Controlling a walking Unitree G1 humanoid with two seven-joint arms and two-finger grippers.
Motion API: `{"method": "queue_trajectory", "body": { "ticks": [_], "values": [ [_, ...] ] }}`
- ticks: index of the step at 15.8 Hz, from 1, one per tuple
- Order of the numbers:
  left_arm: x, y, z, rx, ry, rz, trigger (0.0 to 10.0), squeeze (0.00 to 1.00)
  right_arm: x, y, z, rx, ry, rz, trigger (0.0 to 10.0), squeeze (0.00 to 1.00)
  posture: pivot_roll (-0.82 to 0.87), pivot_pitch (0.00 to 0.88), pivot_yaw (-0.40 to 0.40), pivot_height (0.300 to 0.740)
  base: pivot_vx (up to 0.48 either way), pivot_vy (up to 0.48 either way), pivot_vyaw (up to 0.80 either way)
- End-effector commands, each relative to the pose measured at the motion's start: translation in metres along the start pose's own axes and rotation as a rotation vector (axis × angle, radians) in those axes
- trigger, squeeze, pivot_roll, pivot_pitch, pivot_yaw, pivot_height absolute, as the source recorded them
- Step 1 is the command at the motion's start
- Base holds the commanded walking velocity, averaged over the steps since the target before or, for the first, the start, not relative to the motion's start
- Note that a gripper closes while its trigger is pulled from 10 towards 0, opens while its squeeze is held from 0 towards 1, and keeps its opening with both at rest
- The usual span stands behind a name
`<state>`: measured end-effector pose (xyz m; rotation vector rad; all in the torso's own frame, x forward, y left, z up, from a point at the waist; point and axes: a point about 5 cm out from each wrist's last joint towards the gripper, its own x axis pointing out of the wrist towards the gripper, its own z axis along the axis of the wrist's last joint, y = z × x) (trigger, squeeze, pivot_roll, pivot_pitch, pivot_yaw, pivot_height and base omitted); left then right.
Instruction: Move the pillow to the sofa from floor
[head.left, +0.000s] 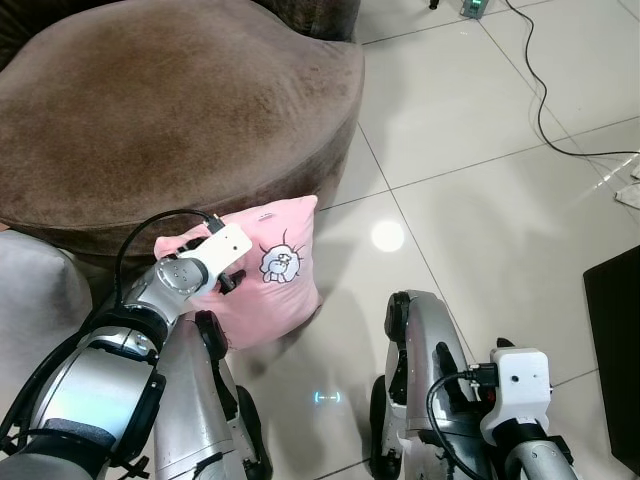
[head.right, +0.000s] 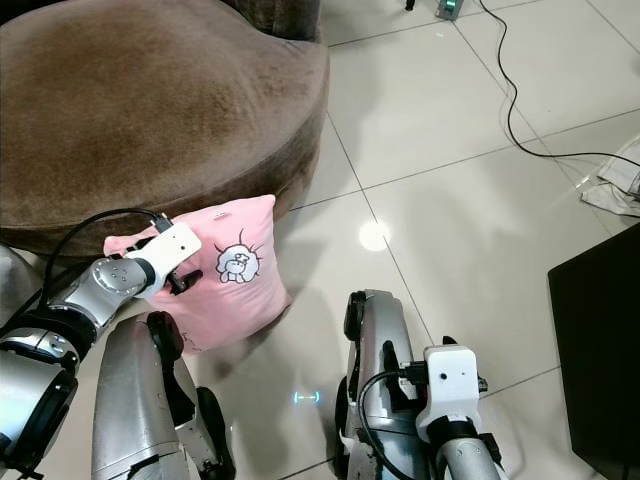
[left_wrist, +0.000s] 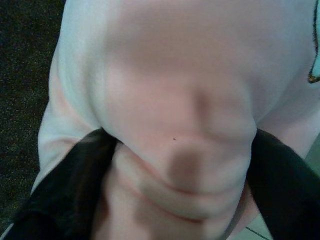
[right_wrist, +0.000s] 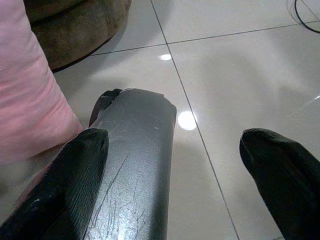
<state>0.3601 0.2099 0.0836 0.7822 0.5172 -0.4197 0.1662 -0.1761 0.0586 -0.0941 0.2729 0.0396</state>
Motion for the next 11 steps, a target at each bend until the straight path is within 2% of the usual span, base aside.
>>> {"method": "queue_trajectory", "body": {
  "ticks": [1,3,11],
  "values": [
    [0.0001,-0.0104,-0.0135,-0.004,0.045,-0.037,0.0,0.0,-0.0167,-0.0013,-0.0358,0.001,0.192,-0.013,10.0,0.0,-0.31,0.332,0.012,0.446,0.0,0.0,0.0],
    [0.0,-0.0098,-0.0126,0.018,0.038,-0.036,0.0,0.0,-0.0179,-0.0007,-0.0365,0.003,0.195,-0.015,10.0,0.0,-0.31,0.334,0.014,0.446,0.0,0.0,0.0],
    [-0.0008,-0.0096,-0.0148,-0.002,0.033,-0.035,0.0,0.0,-0.0197,0.0006,-0.0366,0.01,0.199,-0.018,10.0,0.0,-0.31,0.347,0.016,0.446,0.0,0.0,0.0]
  ]
}}
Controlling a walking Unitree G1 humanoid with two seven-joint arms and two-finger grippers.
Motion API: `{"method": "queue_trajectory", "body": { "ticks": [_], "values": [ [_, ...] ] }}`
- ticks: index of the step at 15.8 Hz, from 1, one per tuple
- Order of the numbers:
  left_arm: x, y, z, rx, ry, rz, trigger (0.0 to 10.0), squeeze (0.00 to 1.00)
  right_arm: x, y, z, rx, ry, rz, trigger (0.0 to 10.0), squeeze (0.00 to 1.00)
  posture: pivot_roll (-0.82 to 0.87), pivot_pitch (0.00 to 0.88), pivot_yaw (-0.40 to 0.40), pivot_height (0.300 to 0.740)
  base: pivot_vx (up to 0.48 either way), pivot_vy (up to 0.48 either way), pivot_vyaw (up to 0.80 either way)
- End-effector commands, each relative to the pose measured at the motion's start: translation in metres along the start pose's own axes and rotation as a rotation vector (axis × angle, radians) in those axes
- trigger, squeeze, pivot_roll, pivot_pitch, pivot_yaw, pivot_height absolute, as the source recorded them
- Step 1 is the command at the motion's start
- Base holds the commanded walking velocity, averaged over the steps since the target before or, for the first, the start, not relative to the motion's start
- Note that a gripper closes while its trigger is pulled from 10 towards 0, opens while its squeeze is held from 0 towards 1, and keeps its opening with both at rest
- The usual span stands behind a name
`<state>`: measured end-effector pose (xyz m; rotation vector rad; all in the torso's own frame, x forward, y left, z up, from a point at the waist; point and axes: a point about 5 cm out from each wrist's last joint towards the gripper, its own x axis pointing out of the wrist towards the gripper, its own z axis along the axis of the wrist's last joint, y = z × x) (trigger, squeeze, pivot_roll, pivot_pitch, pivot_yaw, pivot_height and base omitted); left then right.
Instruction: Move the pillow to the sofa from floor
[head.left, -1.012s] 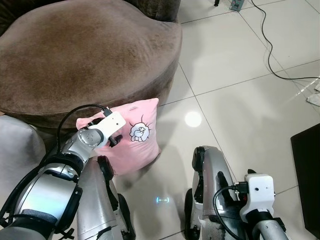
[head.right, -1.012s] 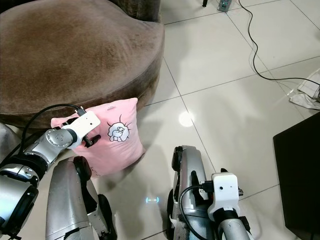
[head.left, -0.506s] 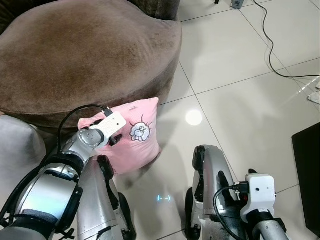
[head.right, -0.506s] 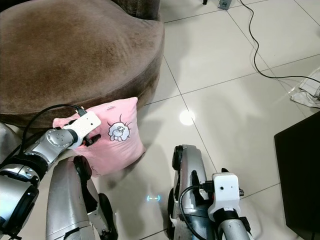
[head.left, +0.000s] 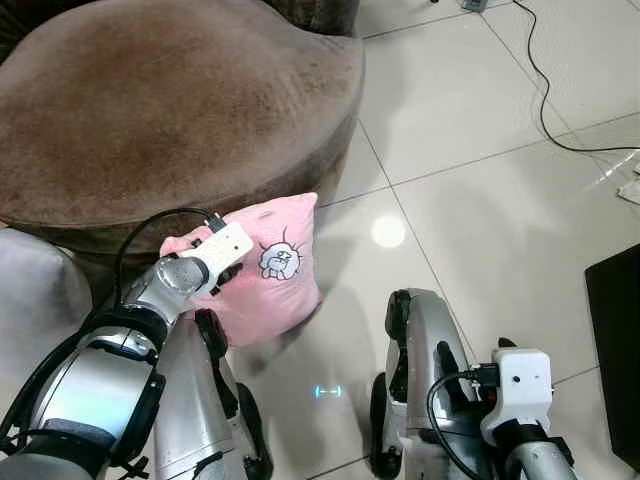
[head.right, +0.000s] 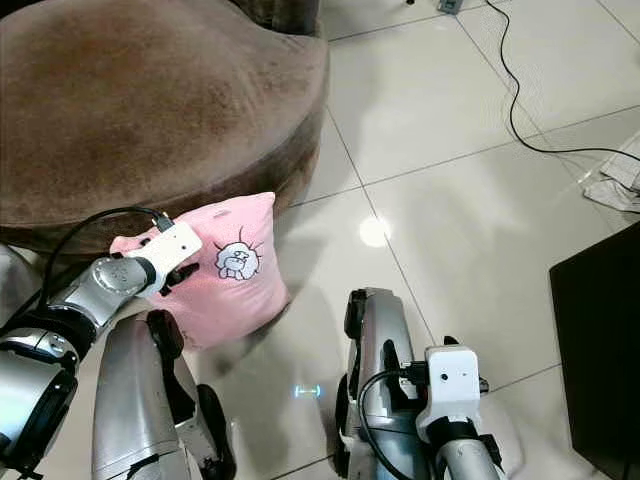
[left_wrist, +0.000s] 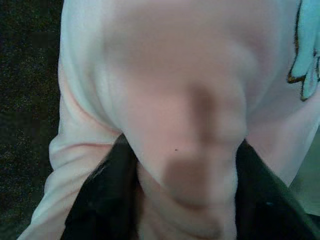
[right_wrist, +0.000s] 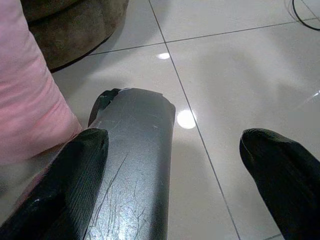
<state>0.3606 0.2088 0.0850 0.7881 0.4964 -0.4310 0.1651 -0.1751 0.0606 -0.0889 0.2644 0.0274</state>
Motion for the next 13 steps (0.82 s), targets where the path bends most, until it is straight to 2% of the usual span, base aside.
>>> {"method": "queue_trajectory", "body": {
  "ticks": [1,3,5,6,8,10,13],
  "values": [
    [-0.001,-0.012,-0.017,-0.017,0.052,-0.043,0.0,0.0,-0.018,0.0,-0.038,0.003,0.208,-0.007,10.0,0.0,-0.31,0.35,0.018,0.446,0.0,0.0,0.0],
    [0.0,-0.012,-0.017,-0.044,0.048,-0.04,0.0,0.0,-0.018,0.001,-0.039,0.006,0.209,-0.007,10.0,0.0,-0.31,0.353,0.021,0.446,0.0,0.0,0.0],
    [0.0,-0.011,-0.014,-0.133,0.025,-0.02,0.0,0.0,-0.018,0.001,-0.039,0.008,0.211,-0.009,10.0,0.0,-0.31,0.353,0.024,0.446,0.0,0.0,0.0],
    [0.001,-0.008,-0.01,-0.213,-0.001,0.003,0.0,0.0,-0.017,0.002,-0.039,0.01,0.212,-0.01,10.0,0.0,-0.31,0.349,0.023,0.446,0.0,0.0,0.0],
    [0.001,0.001,0.004,-0.301,-0.073,0.04,0.0,0.0,-0.014,0.001,-0.039,0.01,0.209,-0.01,10.0,0.0,-0.3,0.342,0.021,0.446,0.0,0.0,0.0],
    [0.001,0.005,0.009,-0.316,-0.102,0.049,0.0,0.0,-0.012,0.001,-0.039,0.009,0.208,-0.01,10.0,0.0,-0.29,0.334,0.023,0.446,0.0,0.0,0.0],
    [-0.001,0.019,0.036,-0.375,-0.252,0.063,0.0,0.0,0.004,0.003,-0.037,0.004,0.185,0.007,10.0,0.0,-0.26,0.298,0.025,0.446,0.0,0.0,0.0]
  ]
}}
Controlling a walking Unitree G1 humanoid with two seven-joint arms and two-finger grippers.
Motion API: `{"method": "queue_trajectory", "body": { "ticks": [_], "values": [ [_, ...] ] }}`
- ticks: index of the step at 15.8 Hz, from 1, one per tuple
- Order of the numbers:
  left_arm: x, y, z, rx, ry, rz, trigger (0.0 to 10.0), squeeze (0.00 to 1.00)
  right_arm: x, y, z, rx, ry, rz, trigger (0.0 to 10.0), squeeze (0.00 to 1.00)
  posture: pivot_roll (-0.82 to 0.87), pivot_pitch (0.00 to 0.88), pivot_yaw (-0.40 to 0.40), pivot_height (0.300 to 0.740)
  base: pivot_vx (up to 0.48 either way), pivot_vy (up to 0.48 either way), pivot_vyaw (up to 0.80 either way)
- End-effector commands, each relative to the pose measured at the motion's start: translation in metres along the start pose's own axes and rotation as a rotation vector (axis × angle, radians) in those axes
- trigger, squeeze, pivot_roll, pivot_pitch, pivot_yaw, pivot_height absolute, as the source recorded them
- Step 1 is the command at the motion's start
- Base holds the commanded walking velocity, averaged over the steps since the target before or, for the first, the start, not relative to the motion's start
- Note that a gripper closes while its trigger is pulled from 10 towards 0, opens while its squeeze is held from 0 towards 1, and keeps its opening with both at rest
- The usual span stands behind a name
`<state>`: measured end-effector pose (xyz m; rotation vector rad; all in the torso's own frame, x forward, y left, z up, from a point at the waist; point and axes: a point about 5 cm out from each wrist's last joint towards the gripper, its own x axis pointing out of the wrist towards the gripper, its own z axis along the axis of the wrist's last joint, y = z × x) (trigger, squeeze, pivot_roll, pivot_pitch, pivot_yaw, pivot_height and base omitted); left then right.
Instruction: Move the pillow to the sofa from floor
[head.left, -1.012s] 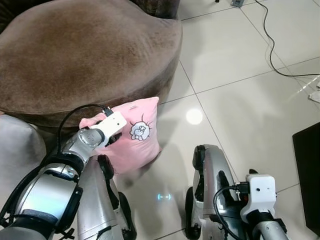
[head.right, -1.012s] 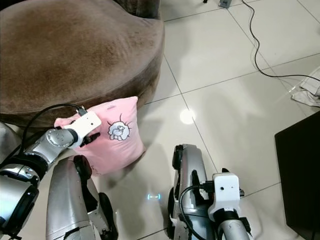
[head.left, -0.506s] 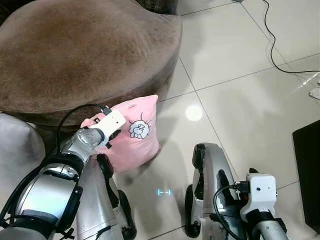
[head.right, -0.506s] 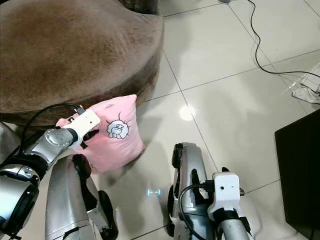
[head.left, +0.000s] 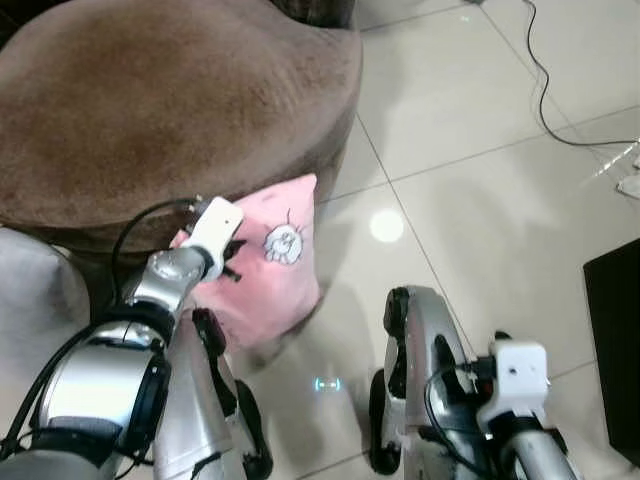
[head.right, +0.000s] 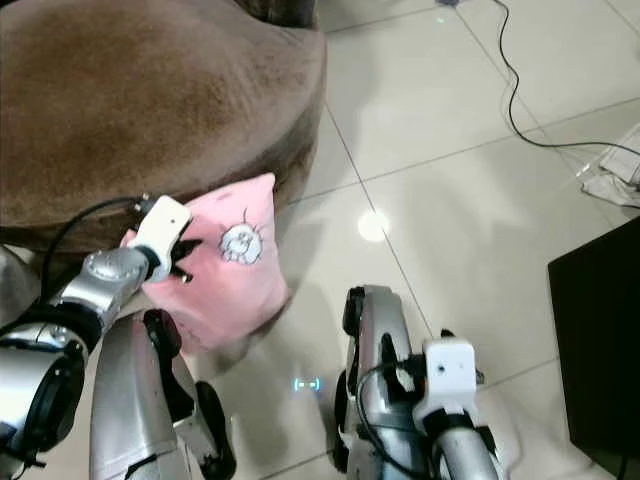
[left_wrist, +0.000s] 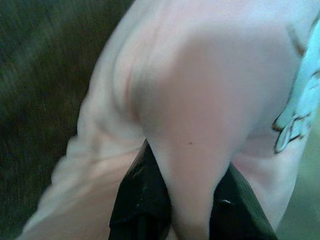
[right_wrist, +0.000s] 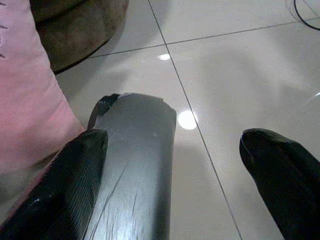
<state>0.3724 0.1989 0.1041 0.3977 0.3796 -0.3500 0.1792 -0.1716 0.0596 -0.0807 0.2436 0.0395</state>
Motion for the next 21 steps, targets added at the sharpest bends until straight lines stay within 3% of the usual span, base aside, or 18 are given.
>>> {"method": "queue_trajectory", "body": {
  "ticks": [1,2,5,8,10,14,16,17,21],
  "values": [
    [0.001,0.004,0.023,-0.013,-0.109,0.006,0.0,0.0,-0.006,0.0,-0.04,-0.001,0.201,-0.001,10.0,0.0,-0.25,0.29,0.026,0.446,0.0,0.0,0.0],
    [0.001,0.005,0.026,-0.02,-0.124,0.004,0.0,0.0,-0.003,0.001,-0.04,-0.001,0.199,0.0,10.0,0.0,-0.24,0.279,0.026,0.446,0.0,0.0,0.0],
    [-0.002,0.015,0.064,-0.022,-0.276,0.016,0.0,0.0,0.017,0.002,-0.037,-0.007,0.172,0.018,10.0,0.0,-0.19,0.228,0.025,0.446,0.0,0.0,0.0],
    [-0.007,0.024,0.082,0.0,-0.35,0.034,0.0,0.0,0.03,0.006,-0.035,-0.011,0.158,0.039,10.0,0.0,-0.17,0.206,0.022,0.446,0.0,0.0,0.0],
    [-0.013,0.031,0.104,-0.03,-0.438,0.023,0.0,0.0,0.04,0.008,-0.035,-0.015,0.151,0.054,10.0,0.0,-0.13,0.185,0.013,0.446,0.0,0.0,0.0],
    [-0.023,0.038,0.134,-0.011,-0.536,0.033,0.0,0.0,0.05,0.01,-0.035,-0.026,0.149,0.073,10.0,0.0,-0.11,0.175,0.005,0.446,0.0,0.0,0.0],
    [-0.028,0.047,0.14,-0.112,-0.558,0.04,0.0,0.0,0.053,0.01,-0.039,-0.029,0.154,0.076,10.0,0.0,-0.1,0.17,0.006,0.446,0.0,0.0,0.0],
    [-0.029,0.048,0.14,-0.122,-0.56,0.043,0.0,0.0,0.054,0.01,-0.04,-0.029,0.155,0.077,10.0,0.0,-0.1,0.17,0.006,0.446,0.0,0.0,0.0],
    [-0.045,0.056,0.176,-0.054,-0.664,0.059,0.0,0.0,0.056,0.013,-0.044,-0.027,0.165,0.081,10.0,0.0,-0.09,0.163,0.008,0.446,0.0,0.0,0.0]
  ]
}}
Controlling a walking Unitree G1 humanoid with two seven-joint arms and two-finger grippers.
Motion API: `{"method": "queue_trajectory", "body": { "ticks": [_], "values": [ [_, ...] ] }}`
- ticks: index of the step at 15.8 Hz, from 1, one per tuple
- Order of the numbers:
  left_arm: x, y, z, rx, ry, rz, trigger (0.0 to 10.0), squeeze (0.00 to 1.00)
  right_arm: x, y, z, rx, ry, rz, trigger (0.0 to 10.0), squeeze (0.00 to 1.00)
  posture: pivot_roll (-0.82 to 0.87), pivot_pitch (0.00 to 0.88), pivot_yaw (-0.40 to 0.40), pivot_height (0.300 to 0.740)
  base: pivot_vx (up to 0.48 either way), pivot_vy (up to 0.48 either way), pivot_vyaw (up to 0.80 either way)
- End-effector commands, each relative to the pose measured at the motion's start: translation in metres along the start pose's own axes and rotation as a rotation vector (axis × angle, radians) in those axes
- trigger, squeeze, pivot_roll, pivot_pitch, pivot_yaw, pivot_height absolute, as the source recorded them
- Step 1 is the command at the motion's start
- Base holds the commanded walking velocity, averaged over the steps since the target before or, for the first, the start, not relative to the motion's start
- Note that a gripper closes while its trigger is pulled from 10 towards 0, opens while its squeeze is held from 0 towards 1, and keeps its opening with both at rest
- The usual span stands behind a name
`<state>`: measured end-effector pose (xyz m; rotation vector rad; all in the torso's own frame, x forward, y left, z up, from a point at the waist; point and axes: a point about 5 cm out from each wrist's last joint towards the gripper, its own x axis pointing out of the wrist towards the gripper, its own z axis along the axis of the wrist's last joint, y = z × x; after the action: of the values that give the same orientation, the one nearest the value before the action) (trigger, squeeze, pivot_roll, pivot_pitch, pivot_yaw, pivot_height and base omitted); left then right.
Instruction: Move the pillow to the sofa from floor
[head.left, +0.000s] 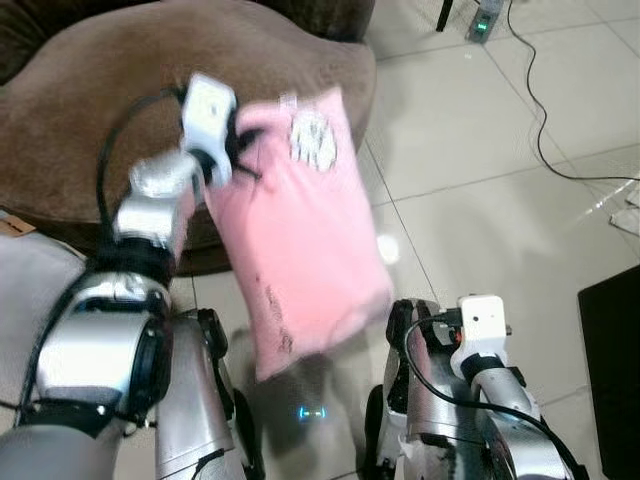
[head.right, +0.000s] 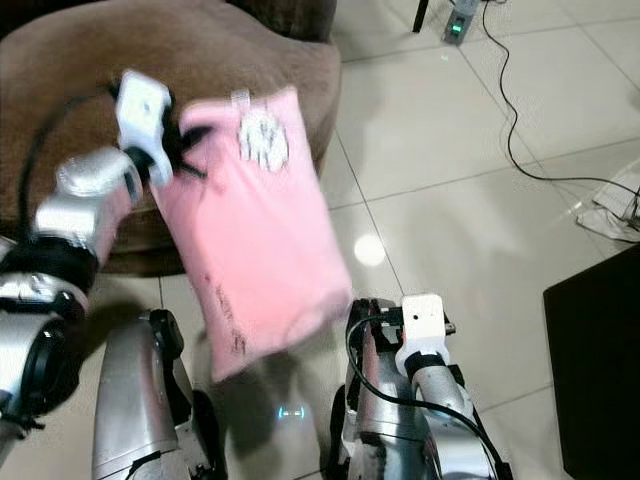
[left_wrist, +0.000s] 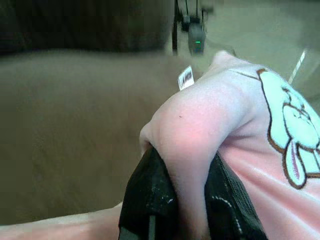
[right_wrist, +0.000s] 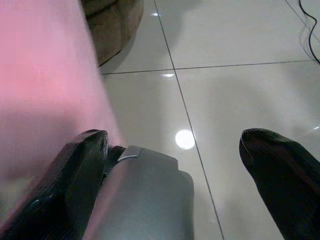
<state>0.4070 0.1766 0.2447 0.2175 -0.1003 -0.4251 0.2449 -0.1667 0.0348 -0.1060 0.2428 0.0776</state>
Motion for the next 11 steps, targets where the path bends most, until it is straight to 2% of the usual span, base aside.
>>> {"method": "queue_trajectory", "body": {
  "ticks": [1,4,5,7,9,11],
  "values": [
    [-0.002,0.018,0.052,0.037,-0.171,0.049,0.0,0.0,-0.013,0.01,-0.038,0.007,0.17,0.046,10.0,0.0,-0.09,0.158,0.011,0.446,0.0,0.0,0.0],
    [-0.004,0.026,0.066,0.062,-0.199,0.095,0.0,0.0,-0.011,0.008,-0.041,0.007,0.175,0.037,10.0,0.0,-0.09,0.149,0.012,0.446,0.0,0.0,0.0],
    [-0.007,0.034,0.077,0.085,-0.22,0.134,0.0,0.0,-0.01,0.008,-0.041,0.008,0.175,0.036,10.0,0.0,-0.08,0.144,0.011,0.446,0.0,0.0,0.0],
    [-0.009,0.038,0.079,0.102,-0.225,0.15,0.0,0.0,-0.009,0.007,-0.042,0.005,0.179,0.037,10.0,0.0,-0.08,0.142,0.01,0.446,0.0,0.0,0.0],
    [-0.011,0.034,0.067,0.104,-0.217,0.159,0.0,0.0,-0.008,0.006,-0.044,0.003,0.183,0.036,10.0,0.0,-0.08,0.143,0.009,0.446,0.0,0.0,0.0],
    [-0.012,0.022,0.043,0.065,-0.192,0.139,0.0,0.0,-0.007,0.007,-0.043,0.004,0.182,0.037,10.0,0.0,-0.08,0.149,0.006,0.446,0.0,0.0,0.0]
  ]
}}
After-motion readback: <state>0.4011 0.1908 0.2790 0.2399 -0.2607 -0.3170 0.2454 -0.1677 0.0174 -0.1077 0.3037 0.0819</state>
